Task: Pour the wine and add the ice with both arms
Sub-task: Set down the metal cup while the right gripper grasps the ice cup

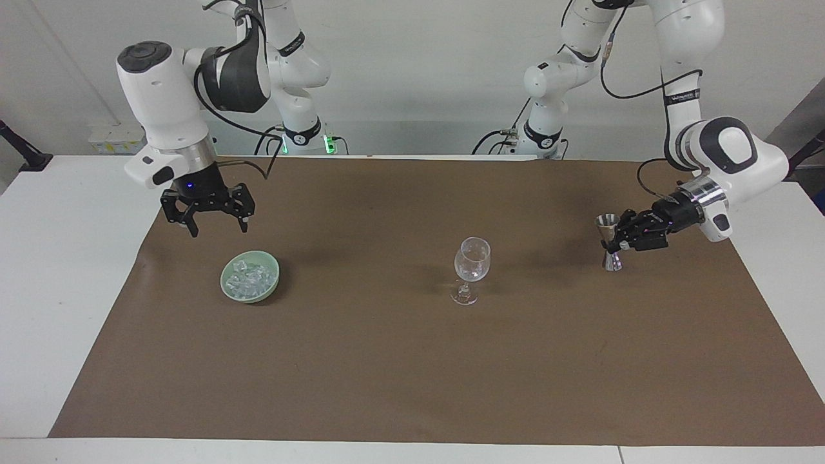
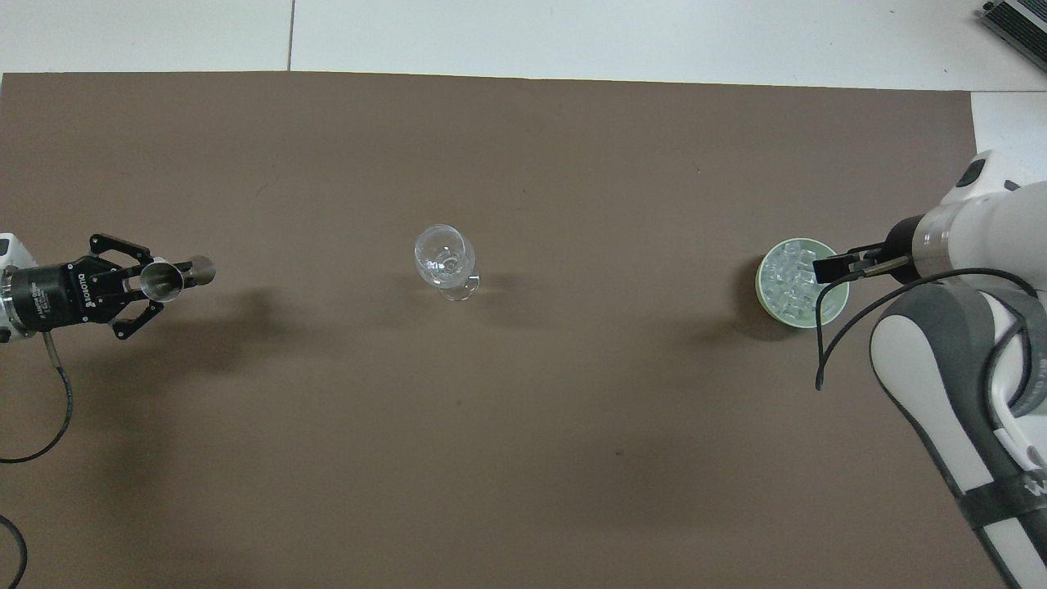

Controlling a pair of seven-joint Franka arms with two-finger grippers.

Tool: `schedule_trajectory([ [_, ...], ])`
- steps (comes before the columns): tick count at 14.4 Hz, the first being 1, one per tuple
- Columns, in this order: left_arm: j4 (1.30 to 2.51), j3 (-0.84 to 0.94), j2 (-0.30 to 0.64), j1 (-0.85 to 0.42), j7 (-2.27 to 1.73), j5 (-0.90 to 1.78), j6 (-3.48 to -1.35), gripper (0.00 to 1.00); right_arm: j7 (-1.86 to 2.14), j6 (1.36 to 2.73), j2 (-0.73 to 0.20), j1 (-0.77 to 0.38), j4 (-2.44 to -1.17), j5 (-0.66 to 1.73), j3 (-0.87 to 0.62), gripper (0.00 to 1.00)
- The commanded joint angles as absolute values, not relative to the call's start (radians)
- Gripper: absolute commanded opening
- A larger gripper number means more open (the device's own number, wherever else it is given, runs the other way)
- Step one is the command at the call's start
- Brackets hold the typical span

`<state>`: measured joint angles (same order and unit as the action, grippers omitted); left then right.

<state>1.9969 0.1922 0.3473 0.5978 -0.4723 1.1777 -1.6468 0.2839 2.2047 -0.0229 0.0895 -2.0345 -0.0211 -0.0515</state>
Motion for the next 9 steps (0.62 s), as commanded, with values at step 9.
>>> schedule_trajectory([
  [9,1.852,0.195,0.560,0.657,-0.752,1.103,-1.577,0.00,0.416,2.526,-0.097,0.117,-2.224,-0.225,-0.057,0.87],
])
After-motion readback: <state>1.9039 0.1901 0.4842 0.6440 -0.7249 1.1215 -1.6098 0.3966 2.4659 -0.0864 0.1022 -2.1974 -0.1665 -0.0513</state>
